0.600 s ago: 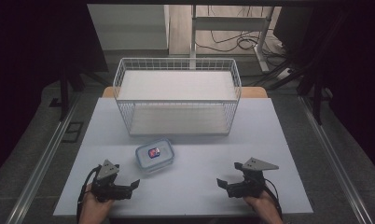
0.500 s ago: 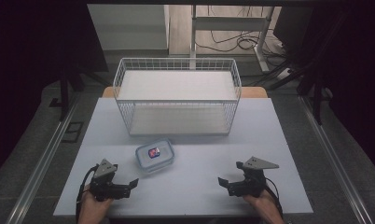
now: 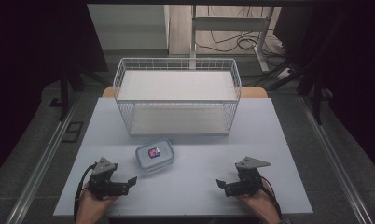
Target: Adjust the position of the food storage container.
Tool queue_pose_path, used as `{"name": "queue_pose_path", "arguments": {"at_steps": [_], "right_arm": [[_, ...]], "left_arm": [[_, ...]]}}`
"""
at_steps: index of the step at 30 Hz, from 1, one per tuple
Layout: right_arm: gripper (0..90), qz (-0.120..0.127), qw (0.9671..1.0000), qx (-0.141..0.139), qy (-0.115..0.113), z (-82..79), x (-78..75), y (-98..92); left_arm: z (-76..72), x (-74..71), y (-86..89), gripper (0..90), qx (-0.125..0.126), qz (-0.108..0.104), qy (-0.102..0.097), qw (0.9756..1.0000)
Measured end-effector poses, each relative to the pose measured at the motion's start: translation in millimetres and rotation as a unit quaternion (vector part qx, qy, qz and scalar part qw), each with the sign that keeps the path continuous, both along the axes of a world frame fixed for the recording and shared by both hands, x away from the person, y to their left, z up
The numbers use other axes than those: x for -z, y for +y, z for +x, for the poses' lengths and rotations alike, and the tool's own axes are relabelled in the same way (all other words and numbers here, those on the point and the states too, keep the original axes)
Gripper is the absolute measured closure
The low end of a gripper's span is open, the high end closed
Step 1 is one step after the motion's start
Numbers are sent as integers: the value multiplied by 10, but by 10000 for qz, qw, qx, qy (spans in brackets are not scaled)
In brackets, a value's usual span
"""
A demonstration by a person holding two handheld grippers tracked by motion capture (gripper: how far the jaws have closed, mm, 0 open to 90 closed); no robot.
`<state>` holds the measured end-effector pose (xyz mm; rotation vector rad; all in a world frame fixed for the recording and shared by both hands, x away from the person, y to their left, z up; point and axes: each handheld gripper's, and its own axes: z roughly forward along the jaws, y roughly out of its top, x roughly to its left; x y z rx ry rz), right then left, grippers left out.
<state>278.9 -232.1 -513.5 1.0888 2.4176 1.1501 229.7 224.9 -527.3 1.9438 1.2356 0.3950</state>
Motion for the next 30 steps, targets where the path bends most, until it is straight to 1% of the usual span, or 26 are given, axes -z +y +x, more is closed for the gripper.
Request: {"name": "queue_pose_path", "arguments": {"at_steps": [1, 2, 3, 4, 5, 7, 8, 9, 10, 12, 13, 14, 15, 16, 17, 18, 19, 20, 21, 22, 24, 27, 28, 29, 30], "right_arm": [[0, -56, 10000, 12, 43, 4, 0, 2], [0, -110, 9999, 31, 40, 11, 2, 1], [0, -139, 9999, 45, 61, 19, 10, 3], [0, -151, 9998, 49, 104, 33, 13, 2], [0, -140, 9998, 60, 111, 41, 11, 2], [3, -103, 9998, 112, 100, 57, -6, 0], [3, -103, 9998, 112, 100, 57, -6, 0], [14, -64, 9999, 118, 57, 67, -18, -1], [39, 5, 9999, 148, 6, 87, -45, -4], [77, 67, 9998, 189, -61, 105, -70, 1], [77, 67, 9998, 189, -61, 105, -70, 1], [88, 100, 9997, 186, -84, 116, -78, 10], [97, 130, 9997, 187, -83, 125, -89, 22], [117, 230, 9996, 168, -89, 146, -112, 51], [117, 230, 9996, 168, -89, 146, -112, 51], [125, 275, 9995, 143, -61, 159, -125, 70], [159, 333, 9994, 84, -40, 193, -147, 117], [170, 335, 9994, 60, -32, 214, -158, 145], [185, 336, 9994, 44, -11, 233, -168, 174], [204, 312, 9995, -2, -14, 255, -176, 203], [241, 241, 9997, -33, -59, 299, -193, 264], [349, 234, 9997, -104, -36, 376, -220, 340], [400, 227, 9997, -106, -28, 405, -228, 363], [400, 227, 9997, -106, -28, 405, -228, 363], [506, 207, 9997, -143, 28, 466, -235, 407]], "left_arm": [[5, -3, -9, 90, -20, 52, -13, 10000], [16, -13, -21, 114, -46, 174, -69, 9998], [24, -20, -29, 151, -63, 227, -106, 9997], [36, -31, -37, 223, -64, 274, -148, 9995], [51, -40, -42, 261, -102, 295, -201, 9993], [109, -55, -30, 374, -184, 129, -260, 9994], [109, -55, -30, 423, -184, 129, -260, 9994], [132, -58, -26, 423, -230, 92, -275, 9993], [180, -56, -28, 517, -239, 30, -299, 9993], [230, -44, -48, 598, -258, 95, -297, 9992], [230, -44, -48, 630, -258, 95, -297, 9992], [255, -35, -58, 630, -244, 128, -278, 9992], [277, -27, -66, 663, -260, 158, -252, 9992], [311, -20, -72, 718, -285, 125, -208, 9993], [311, -20, -72, 742, -285, 125, -208, 9993], [322, -20, -73, 742, -294, 83, -188, 9994], [331, -18, -80, 781, -311, 55, -164, 9994], [350, -10, -95, 793, -285, 37, -96, 9995], [350, -10, -95, 804, -285, 37, -96, 9995], [372, 3, -116, 810, -254, -20, -9, 9997], [386, -5, -128, 834, -298, -42, 13, 9995], [424, -11, -134, 865, -325, -101, 37, 9994], [440, -9, -139, 873, -325, -98, 40, 9994], [440, -9, -139, 882, -325, -98, 40, 9994], [476, -7, -156, 887, -313, -109, 56, 9994]]}}
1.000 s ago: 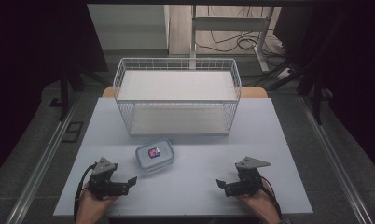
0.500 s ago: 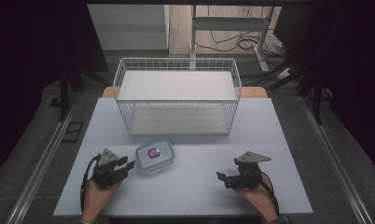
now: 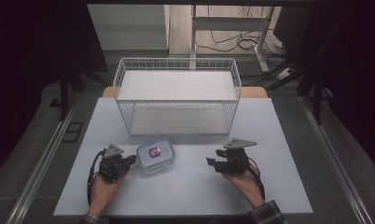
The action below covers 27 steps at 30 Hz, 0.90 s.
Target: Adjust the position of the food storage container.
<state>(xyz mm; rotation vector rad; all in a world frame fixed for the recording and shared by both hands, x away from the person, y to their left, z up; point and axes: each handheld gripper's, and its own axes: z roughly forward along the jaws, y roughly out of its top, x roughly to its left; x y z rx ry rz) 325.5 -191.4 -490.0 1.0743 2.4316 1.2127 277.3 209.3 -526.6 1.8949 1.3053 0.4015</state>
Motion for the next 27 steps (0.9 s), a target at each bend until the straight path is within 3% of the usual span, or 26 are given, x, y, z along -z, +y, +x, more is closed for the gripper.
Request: {"name": "queue_pose_path", "arguments": {"at_steps": [4, 8, 9, 10, 19, 23, 27], "right_arm": [[678, -67, 9998, -176, 81, 111, 14, 114], [827, 2, 9992, -354, 157, 219, 38, 250], [827, 2, 9992, -354, 157, 219, 38, 250], [890, 40, 9991, -396, 121, 276, 45, 320], [893, -13, 9987, -478, 150, 530, 117, 658], [893, -90, 9992, -369, 146, 609, 158, 768], [890, -123, 9991, -339, 212, 698, 219, 828]], "left_arm": [[82, -8, -48, 895, 21, 10, -16, 10000], [178, -31, -91, 896, 47, -19, -86, 10000], [178, -31, -91, 897, 47, -19, -86, 10000], [231, -33, -116, 896, 44, -62, -94, 9999], [456, -26, -212, 895, 169, 24, -144, 9997], [589, 23, -172, 894, 222, -93, -41, 9997], [614, 65, -198, 897, 352, -187, 21, 9992]]}}
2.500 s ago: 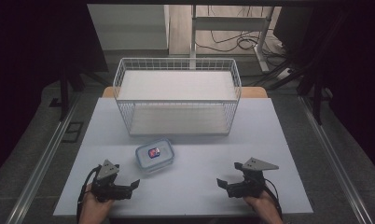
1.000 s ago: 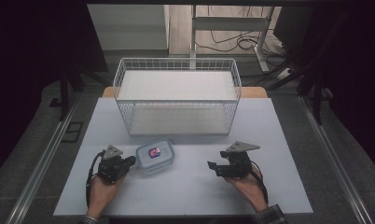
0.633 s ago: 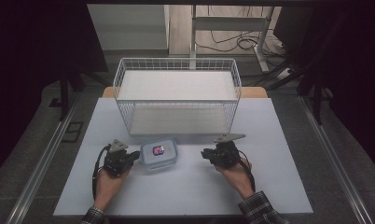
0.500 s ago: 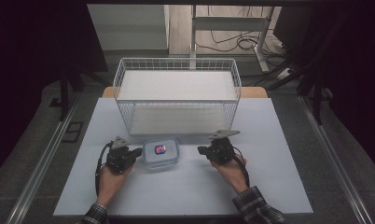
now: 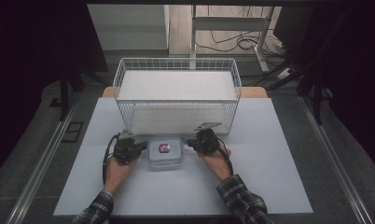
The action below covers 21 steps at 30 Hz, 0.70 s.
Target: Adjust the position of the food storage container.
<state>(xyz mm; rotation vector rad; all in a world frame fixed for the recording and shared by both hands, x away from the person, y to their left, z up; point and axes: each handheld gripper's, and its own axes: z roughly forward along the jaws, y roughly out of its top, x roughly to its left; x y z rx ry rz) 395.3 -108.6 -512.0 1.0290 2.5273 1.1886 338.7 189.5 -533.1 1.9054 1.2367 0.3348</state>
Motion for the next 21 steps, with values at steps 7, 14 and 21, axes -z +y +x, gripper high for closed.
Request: {"name": "queue_pose_path", "arguments": {"at_steps": [7, 14, 21], "right_arm": [[889, -133, 9999, 10, 3, -42, 4, 0], [891, -55, 9998, 103, 159, -204, -19, -197], [891, -124, 9996, 70, 230, -431, -38, -355]], "left_arm": [[-43, -12, -139, 897, 219, 65, 10, 9997], [-127, -30, -300, 897, 446, 96, 40, 9990], [-259, -47, -422, 897, 639, 123, 88, 9978]]}}
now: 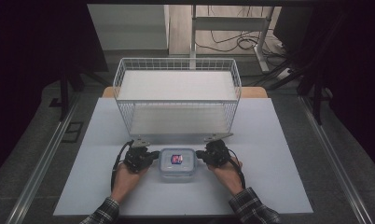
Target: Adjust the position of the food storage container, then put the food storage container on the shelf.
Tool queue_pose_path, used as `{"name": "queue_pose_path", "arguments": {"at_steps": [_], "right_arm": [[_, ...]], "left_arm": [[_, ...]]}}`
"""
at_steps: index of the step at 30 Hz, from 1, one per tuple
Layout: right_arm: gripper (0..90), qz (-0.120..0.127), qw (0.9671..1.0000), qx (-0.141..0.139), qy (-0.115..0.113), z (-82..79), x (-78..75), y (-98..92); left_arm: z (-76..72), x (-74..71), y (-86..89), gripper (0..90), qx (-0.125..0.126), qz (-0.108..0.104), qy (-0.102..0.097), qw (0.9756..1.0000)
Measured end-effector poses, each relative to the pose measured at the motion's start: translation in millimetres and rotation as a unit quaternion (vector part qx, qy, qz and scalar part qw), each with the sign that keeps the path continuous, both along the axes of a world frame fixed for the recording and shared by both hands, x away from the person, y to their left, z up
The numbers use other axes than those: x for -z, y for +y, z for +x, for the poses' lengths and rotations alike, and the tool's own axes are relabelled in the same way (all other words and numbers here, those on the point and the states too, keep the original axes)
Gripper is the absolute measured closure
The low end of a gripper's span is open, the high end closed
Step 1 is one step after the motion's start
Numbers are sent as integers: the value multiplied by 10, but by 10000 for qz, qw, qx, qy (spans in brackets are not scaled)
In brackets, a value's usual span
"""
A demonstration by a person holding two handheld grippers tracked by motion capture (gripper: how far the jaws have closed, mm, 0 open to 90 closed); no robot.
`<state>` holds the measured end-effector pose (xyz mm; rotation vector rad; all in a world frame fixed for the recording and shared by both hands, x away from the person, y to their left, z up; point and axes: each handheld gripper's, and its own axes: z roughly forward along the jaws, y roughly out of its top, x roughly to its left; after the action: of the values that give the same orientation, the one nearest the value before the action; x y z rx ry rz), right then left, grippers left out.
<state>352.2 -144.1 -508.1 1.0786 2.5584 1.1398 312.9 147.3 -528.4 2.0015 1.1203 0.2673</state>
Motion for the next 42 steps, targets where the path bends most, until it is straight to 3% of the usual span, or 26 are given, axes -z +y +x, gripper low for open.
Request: {"name": "queue_pose_path", "arguments": {"at_steps": [6, 10, 14, 16, 21, 23, 24, 28, 29, 30, 33, 36, 38, 42], "right_arm": [[891, -68, 10000, 12, 9, -153, -14, -104], [887, -72, 10000, -16, -10, -150, -19, -130], [864, -128, 9993, -20, -362, -236, -127, -203], [854, -93, 9991, -28, -409, -265, -148, -226], [741, 33, 9989, -85, -468, -437, -193, -306], [579, 72, 9987, -93, -499, -538, -193, -331], [579, 72, 9987, -93, -499, -538, -193, -331], [325, 32, 9989, -126, -442, -586, -148, -349], [325, 32, 9989, -126, -442, -586, -148, -349], [237, 71, 9990, -194, -384, -567, -130, -346], [149, 95, 9991, -179, -371, -552, -125, -319], [108, 120, 9991, -177, -354, -546, -134, -299], [52, 180, 9994, -78, -291, -517, -153, -252], [21, 143, 9996, -30, -235, -480, -173, -194]], "left_arm": [[-118, -9, -93, 898, 140, -1, 60, 9999], [-133, -36, -65, 896, 204, -67, 69, 9997], [-220, -107, 48, 836, 101, -47, -59, 9999], [-294, -134, 102, 792, 158, -95, -110, 9998], [-464, -146, 169, 572, 164, -224, -133, 9995], [-521, -124, 171, 443, 190, -195, -119, 9996], [-544, -109, 166, 443, 184, -138, -84, 9997], [-569, -56, 129, 190, 290, -53, -97, 9995], [-569, -56, 129, 151, 290, -53, -97, 9995], [-564, -74, 125, 123, 295, -113, -190, 9993], [-560, -84, 138, 117, 381, -231, -260, 9987], [-534, -75, 132, 97, 471, -198, -347, 9981], [-489, -114, 99, 79, 459, -262, -291, 9982], [-430, -168, 37, 28, 460, -408, -171, 9980]]}}
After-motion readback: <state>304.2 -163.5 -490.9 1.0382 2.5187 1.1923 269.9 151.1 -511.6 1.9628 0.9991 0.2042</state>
